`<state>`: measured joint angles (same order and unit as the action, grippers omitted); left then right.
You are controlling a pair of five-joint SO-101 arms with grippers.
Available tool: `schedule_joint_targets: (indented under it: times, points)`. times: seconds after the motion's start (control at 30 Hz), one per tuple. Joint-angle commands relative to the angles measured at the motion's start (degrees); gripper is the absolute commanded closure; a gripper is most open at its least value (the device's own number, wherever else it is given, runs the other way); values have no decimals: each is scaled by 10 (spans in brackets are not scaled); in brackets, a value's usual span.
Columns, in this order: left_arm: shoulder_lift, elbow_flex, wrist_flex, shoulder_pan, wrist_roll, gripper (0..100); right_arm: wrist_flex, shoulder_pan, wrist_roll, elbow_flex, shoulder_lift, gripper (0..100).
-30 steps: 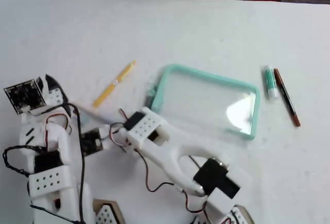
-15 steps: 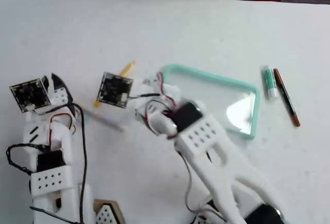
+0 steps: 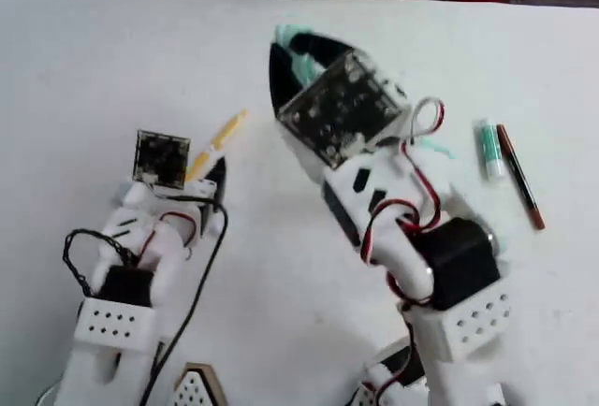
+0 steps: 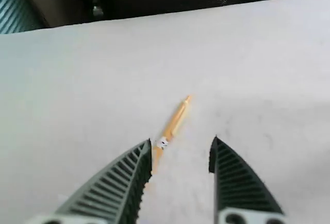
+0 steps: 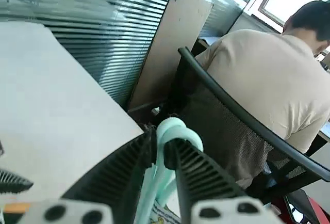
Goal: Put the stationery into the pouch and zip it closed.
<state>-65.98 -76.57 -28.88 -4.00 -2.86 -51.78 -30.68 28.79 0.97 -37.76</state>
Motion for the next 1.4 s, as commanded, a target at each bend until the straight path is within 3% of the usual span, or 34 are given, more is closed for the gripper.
schedule_joint_targets:
  times: [0.0,0.23,0.5,0.77,1.03,1.17,1.37]
  points:
    - [-2,70,-46,-38,58,773,-36,8,-9,168,75,980]
    - [-2,171,-101,-93,179,718,-121,39,-32,484,255,980]
    - [-1,264,-157,-218,186,718,-246,74,-33,738,358,981]
    - [-4,260,-161,-239,186,718,-311,118,-33,751,361,981]
    - [-116,306,-213,-244,146,717,-314,159,-33,750,364,981]
    - [-138,302,-242,-311,114,717,-315,165,-33,724,361,981]
    - [-130,185,-127,-374,75,721,-320,167,-33,715,359,981]
